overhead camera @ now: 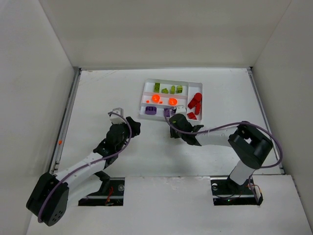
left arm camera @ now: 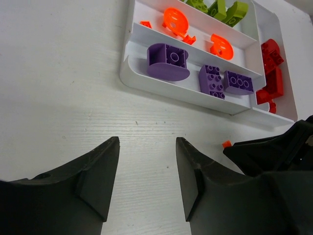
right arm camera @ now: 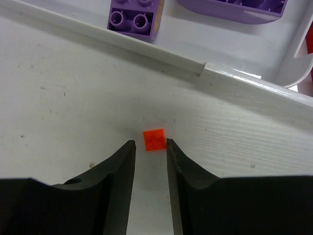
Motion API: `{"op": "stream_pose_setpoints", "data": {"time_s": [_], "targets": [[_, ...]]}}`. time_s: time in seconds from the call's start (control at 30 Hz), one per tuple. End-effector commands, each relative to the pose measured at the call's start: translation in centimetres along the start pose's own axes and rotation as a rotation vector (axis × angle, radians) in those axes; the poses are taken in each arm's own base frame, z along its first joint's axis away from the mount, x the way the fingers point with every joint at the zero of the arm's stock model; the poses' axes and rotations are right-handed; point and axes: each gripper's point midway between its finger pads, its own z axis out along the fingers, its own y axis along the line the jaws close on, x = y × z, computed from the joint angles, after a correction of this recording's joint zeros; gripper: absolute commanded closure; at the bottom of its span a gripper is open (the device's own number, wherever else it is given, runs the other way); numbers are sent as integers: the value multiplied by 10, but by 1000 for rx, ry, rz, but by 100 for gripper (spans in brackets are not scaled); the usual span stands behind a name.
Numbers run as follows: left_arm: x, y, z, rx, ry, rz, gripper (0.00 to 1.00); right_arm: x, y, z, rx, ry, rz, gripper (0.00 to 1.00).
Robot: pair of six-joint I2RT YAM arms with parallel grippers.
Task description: Sort the legos into containers by color
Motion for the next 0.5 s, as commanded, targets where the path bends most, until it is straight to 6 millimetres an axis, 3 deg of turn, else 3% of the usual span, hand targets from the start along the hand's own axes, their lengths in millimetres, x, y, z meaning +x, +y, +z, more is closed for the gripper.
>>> {"op": "stream_pose_setpoints", "data": {"time_s": [0.0,0.23,0.47], "targets": [[-17,-15,-4,64,-66,-33,52,-5,0,0,44,-16,-38,64],[-19,-12,-4,56,-74,-44,46,1,-1,5,86,-1,-92,63],[-14,-14,-2,56,-63,-36,39,-3,1,0,95,-28,-96,82]]}}
